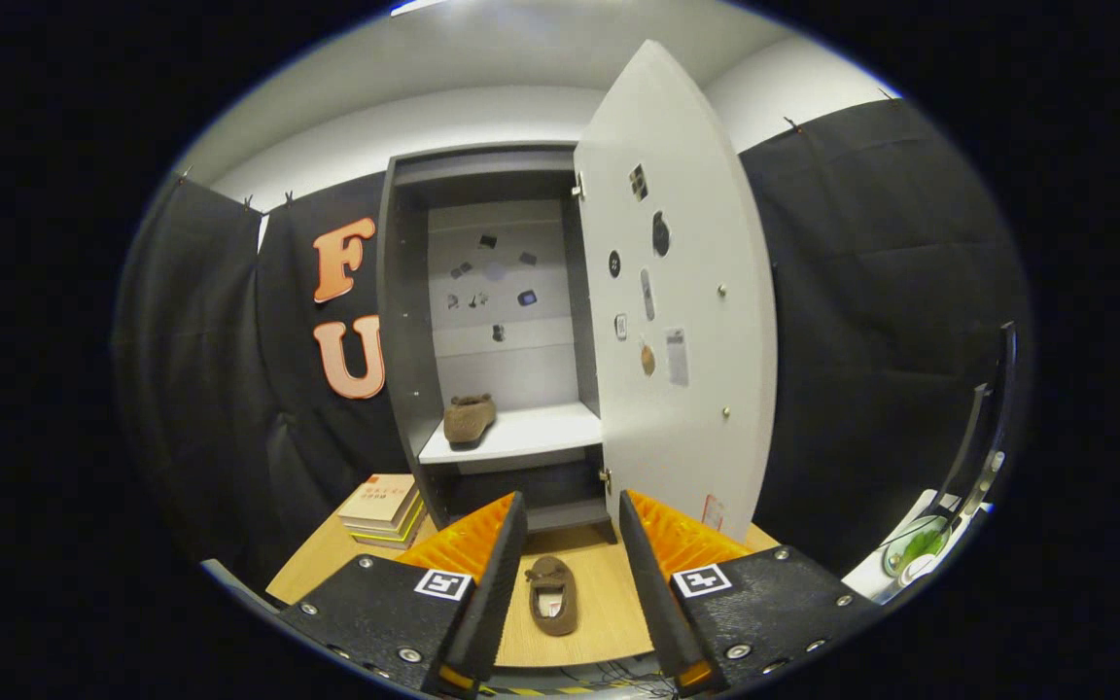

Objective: Open the shoe cabinet door, grab the shoes and put them into the shoe cabinet, then close the shoe cabinet door.

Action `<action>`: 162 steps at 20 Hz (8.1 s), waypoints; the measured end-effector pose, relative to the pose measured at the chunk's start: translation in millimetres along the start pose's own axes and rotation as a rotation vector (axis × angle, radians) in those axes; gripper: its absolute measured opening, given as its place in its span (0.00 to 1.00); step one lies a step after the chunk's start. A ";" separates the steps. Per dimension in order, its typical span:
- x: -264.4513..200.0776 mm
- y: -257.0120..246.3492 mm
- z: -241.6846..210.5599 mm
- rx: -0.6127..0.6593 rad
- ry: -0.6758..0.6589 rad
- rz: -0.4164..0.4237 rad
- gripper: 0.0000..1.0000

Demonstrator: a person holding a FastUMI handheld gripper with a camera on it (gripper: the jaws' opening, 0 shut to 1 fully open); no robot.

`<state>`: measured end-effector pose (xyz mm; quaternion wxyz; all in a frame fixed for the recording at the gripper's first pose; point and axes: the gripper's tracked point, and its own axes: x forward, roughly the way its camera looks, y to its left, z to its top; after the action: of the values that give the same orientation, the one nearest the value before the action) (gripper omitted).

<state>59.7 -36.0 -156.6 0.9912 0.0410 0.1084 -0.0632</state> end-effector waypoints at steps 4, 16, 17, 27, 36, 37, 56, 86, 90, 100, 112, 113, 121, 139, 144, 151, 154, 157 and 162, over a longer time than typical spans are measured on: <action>32.7 17.6 -37.8 -0.047 0.051 0.023 0.71; 150.1 59.3 -208.1 -0.101 0.189 0.152 0.81; 157.8 62.2 -224.2 -0.094 0.208 0.158 0.81; 216.3 81.2 -339.1 -0.132 0.344 0.166 0.79; 265.8 78.3 -361.0 -0.157 0.378 0.098 0.57; 269.7 77.6 -363.0 -0.159 0.382 0.092 0.54; 245.0 85.9 -209.3 -0.099 0.308 0.048 0.07; 349.7 122.9 22.3 -0.108 0.125 0.114 0.07; 395.8 126.5 35.8 -0.091 0.122 0.152 0.07; 486.5 137.7 27.6 -0.087 0.160 0.185 0.08; 470.7 147.4 25.1 0.091 0.272 0.224 0.69; 465.6 147.8 26.4 0.087 0.270 0.221 0.77; 403.2 150.3 41.4 0.052 0.225 0.200 0.88; 180.7 117.0 64.3 -0.014 0.132 0.125 0.93; 122.5 92.4 81.3 -0.039 0.086 0.172 0.93; 49.5 17.7 88.1 -0.058 0.059 0.256 0.93; 21.0 -28.6 85.9 -0.018 0.066 0.270 0.93; 7.8 -69.1 86.7 -0.002 0.052 0.256 0.93; 2.5 -135.8 87.7 0.029 0.038 0.186 0.93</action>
<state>62.4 -178.9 -80.9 0.9899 0.0662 0.1219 0.0283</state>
